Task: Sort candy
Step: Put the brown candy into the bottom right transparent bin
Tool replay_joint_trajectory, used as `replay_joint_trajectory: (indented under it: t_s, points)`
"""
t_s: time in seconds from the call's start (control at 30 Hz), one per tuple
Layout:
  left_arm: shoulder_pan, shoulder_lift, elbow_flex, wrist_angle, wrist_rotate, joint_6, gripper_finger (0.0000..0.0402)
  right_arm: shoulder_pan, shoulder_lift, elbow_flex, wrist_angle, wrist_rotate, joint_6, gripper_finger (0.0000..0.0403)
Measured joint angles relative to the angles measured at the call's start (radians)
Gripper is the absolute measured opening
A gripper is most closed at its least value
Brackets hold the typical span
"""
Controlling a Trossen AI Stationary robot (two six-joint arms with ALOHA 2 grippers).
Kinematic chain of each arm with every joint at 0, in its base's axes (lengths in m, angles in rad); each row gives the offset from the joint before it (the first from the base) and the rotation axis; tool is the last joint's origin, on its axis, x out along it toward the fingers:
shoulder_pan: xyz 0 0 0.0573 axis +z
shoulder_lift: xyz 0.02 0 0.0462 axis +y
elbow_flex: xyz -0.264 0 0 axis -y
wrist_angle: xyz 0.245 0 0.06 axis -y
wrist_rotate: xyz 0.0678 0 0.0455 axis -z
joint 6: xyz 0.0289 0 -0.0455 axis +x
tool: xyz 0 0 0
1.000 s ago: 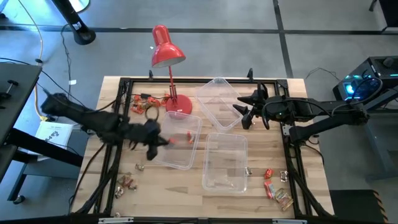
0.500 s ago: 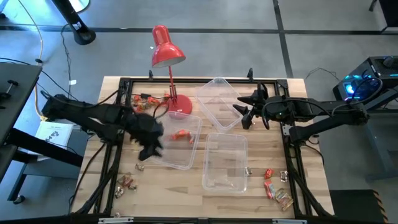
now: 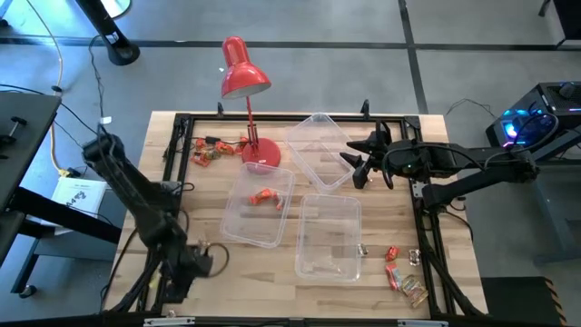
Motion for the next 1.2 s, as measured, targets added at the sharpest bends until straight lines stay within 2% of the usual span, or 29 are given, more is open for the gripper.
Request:
replay_joint_trajectory:
  t_s: [0.1,0.2,0.4,0.73,0.87,1.13,1.2]
  points:
    - [-0.023,0.062,-0.056,0.067,0.109,-0.055,0.0188,0.0,0.0,0.0,-0.004,0.0,0.001,0.0174]
    - [-0.035,0.098,-0.114,0.18,0.135,-0.131,0.0188,0.0,0.0,0.0,-0.005,0.0,-0.003,0.0174]
    - [-0.059,0.142,-0.241,0.478,0.209,-0.389,0.0188,0.0,0.0,0.0,-0.026,0.0,0.001,0.0174]
    - [-0.119,0.182,-0.288,0.558,0.216,-0.716,0.0188,0.0,0.0,0.0,-0.05,0.0,0.001,0.0174]
    - [-0.156,0.224,-0.288,0.643,0.214,-0.782,0.0188,0.0,0.0,0.0,-0.052,0.0,0.001,0.0174]
    - [-0.191,0.311,-0.288,0.648,0.21,-0.884,0.0188,0.0,0.025,0.0,-0.057,0.0,0.001,0.0174]
    - [-0.189,0.324,-0.288,0.69,0.204,-0.912,0.0188,0.0,0.037,0.0,-0.057,0.0,0.001,0.0174]
